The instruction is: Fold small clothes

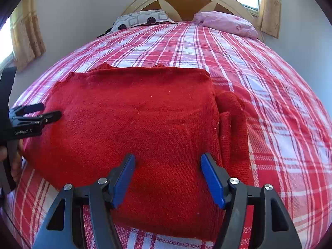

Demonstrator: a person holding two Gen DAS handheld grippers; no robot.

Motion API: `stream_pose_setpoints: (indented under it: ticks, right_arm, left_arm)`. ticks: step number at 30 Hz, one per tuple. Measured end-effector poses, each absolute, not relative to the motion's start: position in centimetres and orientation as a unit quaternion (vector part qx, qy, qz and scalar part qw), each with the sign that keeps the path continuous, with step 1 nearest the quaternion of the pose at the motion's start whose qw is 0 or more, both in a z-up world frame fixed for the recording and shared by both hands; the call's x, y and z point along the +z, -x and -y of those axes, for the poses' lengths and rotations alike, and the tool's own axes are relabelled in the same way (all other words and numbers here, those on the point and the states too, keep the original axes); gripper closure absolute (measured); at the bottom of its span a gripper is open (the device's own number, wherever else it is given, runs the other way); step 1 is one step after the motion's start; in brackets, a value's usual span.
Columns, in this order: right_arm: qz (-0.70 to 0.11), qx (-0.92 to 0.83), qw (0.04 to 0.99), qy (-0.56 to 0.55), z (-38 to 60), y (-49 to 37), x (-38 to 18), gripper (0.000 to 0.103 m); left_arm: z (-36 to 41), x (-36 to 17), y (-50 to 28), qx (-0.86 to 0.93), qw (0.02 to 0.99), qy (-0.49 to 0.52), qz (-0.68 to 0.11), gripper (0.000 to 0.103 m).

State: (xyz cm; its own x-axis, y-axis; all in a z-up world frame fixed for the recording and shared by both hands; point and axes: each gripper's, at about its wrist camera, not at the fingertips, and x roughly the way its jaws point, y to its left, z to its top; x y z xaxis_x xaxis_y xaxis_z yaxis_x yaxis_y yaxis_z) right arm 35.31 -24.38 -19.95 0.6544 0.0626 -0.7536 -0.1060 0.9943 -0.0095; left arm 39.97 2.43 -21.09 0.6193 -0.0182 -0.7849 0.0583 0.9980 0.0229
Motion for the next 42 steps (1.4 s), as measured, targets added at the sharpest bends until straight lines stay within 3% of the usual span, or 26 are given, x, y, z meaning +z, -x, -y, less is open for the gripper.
stream_pose_setpoints:
  ticks: [15, 20, 27, 34, 42]
  right_arm:
    - [-0.407, 0.046, 0.911, 0.043, 24.3, -33.5, -19.8, 0.036]
    - [-0.412, 0.041, 0.908, 0.056, 23.9, -33.9, -20.2, 0.035]
    - [-0.385, 0.047, 0.92, 0.053, 22.6, -31.5, -17.8, 0.035]
    - [-0.366, 0.128, 0.914, 0.117, 13.8, -30.0, -16.3, 0.035]
    - [-0.338, 0.203, 0.893, 0.218, 2.8, -27.7, -18.9, 0.035]
  left_arm:
    - [-3.6, -21.0, -36.2, -0.021, 0.9, -0.046, -0.433, 0.0]
    - [-5.7, -21.3, -36.8, -0.039, 0.892, 0.027, -0.449, 0.0]
    - [-10.5, -19.5, -34.7, 0.013, 0.914, 0.026, -0.405, 0.0]
    - [-16.0, -21.0, -34.0, 0.038, 0.9, 0.125, -0.416, 0.0]
    - [-16.0, -21.7, -33.9, 0.005, 0.901, 0.141, -0.41, 0.0]
